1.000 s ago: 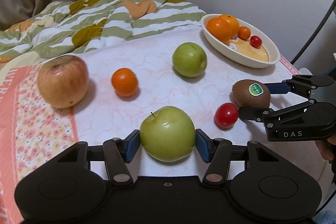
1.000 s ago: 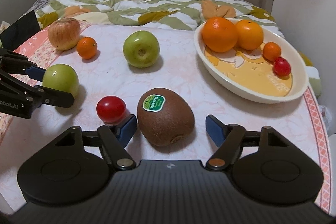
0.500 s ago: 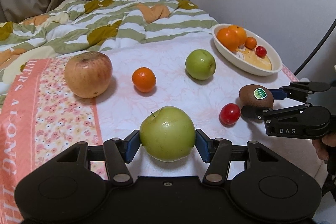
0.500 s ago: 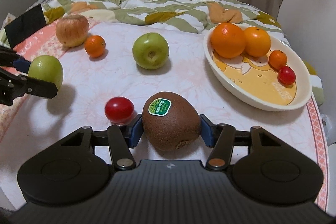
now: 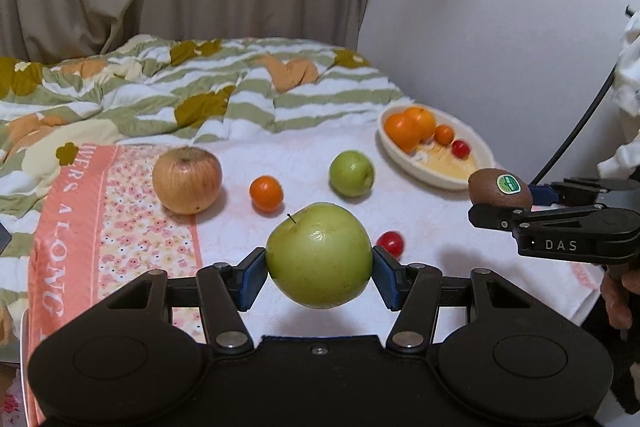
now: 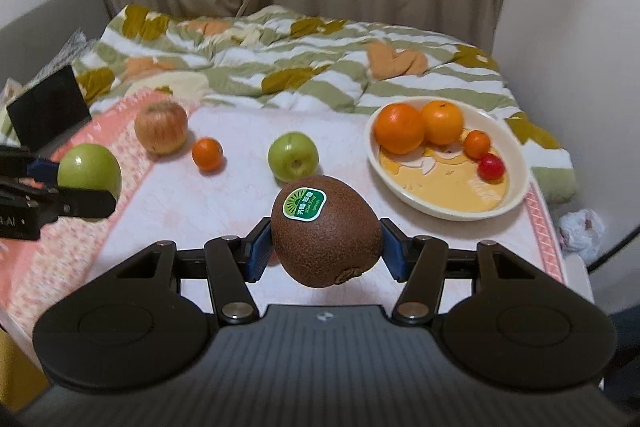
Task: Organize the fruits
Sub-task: 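Carry the green apple with the left and the kiwi with the right to the bowl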
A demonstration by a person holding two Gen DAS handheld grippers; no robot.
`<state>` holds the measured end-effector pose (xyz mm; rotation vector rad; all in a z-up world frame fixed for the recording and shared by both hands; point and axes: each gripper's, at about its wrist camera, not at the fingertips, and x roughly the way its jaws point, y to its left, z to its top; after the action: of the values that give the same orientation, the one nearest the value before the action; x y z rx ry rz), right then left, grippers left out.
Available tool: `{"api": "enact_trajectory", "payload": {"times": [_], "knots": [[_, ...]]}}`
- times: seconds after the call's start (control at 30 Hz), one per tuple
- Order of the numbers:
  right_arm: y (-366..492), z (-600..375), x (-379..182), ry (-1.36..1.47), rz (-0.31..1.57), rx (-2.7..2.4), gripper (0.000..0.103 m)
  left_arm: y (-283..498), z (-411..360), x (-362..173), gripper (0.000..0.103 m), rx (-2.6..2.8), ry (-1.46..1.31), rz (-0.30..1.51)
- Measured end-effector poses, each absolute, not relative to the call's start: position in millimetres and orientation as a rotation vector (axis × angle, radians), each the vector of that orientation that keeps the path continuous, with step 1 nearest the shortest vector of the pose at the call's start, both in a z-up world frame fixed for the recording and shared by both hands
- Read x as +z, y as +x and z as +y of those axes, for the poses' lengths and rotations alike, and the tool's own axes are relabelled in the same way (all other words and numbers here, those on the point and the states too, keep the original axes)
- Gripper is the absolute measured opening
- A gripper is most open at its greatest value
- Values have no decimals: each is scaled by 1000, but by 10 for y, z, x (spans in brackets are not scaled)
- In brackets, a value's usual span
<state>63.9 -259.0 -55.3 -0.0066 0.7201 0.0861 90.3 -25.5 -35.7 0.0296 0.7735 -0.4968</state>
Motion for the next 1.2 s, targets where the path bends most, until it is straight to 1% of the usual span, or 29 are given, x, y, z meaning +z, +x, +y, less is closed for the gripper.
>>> {"api": "enact_trajectory", "payload": {"times": [0.2,0.37,0.6,1.0,1.2], "knots": [[344,-2700,-266,32,694,67,71,727,-323,-83,60,-496,3,705],[189,-2894,-137,40,679,59,71,617,-477,116,60,-481,12,654],[182,-3373,-8,41,665,88,71,519,-889,265,60,-403,-20,617],[535,-4203,-13,-55,652,174,71,679,-1865,211,60,-341,-37,631],[785,-4480,-137,-26,676,179,71,937,-2239,80,60,-347,-4,665]]}}
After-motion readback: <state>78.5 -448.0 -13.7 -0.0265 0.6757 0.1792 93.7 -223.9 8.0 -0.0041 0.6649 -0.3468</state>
